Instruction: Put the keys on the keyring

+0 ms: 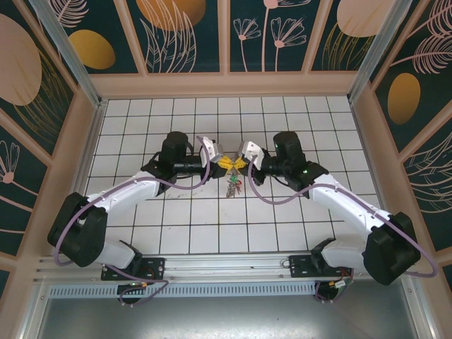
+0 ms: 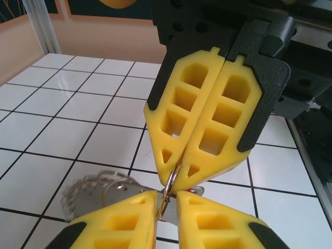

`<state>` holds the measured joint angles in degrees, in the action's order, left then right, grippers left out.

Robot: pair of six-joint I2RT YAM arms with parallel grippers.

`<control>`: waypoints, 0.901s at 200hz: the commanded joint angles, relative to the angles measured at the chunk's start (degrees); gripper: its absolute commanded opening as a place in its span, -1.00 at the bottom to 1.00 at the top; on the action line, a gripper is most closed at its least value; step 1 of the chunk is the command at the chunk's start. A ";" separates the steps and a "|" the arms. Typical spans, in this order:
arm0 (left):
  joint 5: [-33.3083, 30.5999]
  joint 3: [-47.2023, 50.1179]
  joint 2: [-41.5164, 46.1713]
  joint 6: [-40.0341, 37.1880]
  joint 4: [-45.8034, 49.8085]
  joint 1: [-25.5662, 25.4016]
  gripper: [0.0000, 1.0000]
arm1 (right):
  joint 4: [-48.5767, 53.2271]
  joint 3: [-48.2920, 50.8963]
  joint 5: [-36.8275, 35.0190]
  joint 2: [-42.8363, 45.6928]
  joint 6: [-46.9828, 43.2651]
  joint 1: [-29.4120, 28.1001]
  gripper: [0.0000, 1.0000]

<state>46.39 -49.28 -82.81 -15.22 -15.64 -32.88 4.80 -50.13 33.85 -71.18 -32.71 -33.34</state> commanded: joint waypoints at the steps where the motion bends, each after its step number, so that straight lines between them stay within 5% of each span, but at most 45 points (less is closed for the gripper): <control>1: 0.27 -3.03 -0.87 -6.49 8.09 -0.21 -0.56 | 4.35 -4.50 -1.18 -1.66 -2.99 -0.91 -1.00; 68: -2.29 -6.10 -2.02 -13.75 18.10 -0.23 -0.59 | 9.52 -9.45 -2.94 -4.26 -5.22 -2.42 -1.00; 96: -0.33 -7.85 -1.75 -13.68 17.41 -0.17 -1.00 | 10.62 -10.47 -2.74 -4.44 -5.09 -2.64 -1.00; 180: 7.23 0.97 1.26 -0.05 -3.56 -0.25 -1.00 | -1.16 -0.75 2.48 0.86 -1.31 -1.39 -0.76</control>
<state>47.46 -50.04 -83.05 -21.43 -8.82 -32.88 10.87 -52.51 31.83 -72.42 -35.57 -35.27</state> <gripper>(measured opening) 0.065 0.113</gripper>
